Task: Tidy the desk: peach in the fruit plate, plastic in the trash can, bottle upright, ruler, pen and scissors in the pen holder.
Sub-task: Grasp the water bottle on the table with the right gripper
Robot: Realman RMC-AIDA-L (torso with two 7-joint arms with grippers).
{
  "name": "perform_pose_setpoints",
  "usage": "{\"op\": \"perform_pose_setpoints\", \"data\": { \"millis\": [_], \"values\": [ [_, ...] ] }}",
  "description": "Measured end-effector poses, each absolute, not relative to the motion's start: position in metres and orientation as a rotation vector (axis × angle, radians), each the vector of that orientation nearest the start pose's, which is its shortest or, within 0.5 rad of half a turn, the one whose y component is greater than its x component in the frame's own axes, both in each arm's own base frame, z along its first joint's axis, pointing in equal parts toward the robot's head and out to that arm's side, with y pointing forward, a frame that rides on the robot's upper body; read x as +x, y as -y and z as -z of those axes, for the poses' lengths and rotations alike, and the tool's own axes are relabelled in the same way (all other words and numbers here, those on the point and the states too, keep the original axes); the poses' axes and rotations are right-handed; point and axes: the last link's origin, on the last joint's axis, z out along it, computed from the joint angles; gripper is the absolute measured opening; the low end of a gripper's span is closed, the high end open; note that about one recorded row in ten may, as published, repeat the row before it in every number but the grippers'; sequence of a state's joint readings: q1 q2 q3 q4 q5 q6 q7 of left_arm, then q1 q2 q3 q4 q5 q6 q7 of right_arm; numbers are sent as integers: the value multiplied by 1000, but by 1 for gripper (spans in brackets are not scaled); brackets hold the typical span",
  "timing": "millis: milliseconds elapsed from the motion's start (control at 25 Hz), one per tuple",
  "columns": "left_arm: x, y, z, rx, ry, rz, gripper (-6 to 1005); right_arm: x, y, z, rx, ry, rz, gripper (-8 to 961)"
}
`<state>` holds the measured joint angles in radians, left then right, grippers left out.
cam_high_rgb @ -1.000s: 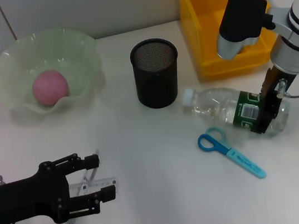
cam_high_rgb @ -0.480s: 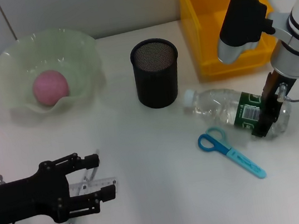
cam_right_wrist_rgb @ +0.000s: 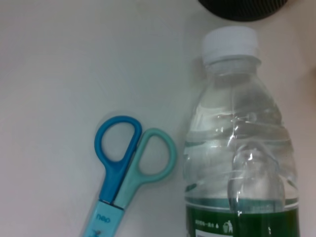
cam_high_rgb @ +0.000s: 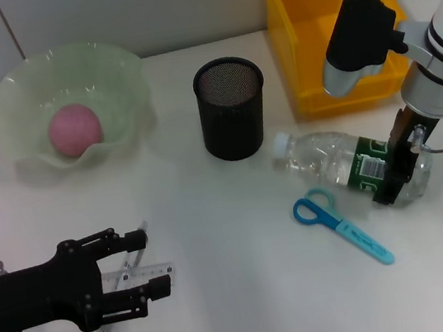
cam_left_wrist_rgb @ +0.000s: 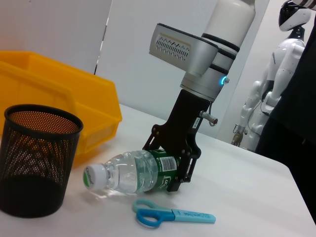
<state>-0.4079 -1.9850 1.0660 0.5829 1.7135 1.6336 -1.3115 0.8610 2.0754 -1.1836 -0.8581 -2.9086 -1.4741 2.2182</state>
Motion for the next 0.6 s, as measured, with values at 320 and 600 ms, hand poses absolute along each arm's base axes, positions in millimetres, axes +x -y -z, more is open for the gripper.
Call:
{"op": "perform_pose_setpoints", "data": {
  "millis": [320, 600],
  "values": [
    [-277, -284, 7, -2902, 596, 772, 831, 228, -389, 4, -2622, -706, 933, 771],
    [-277, -284, 7, -2902, 596, 771, 831, 222, -384, -7, -2628, -699, 860, 771]
  ]
}}
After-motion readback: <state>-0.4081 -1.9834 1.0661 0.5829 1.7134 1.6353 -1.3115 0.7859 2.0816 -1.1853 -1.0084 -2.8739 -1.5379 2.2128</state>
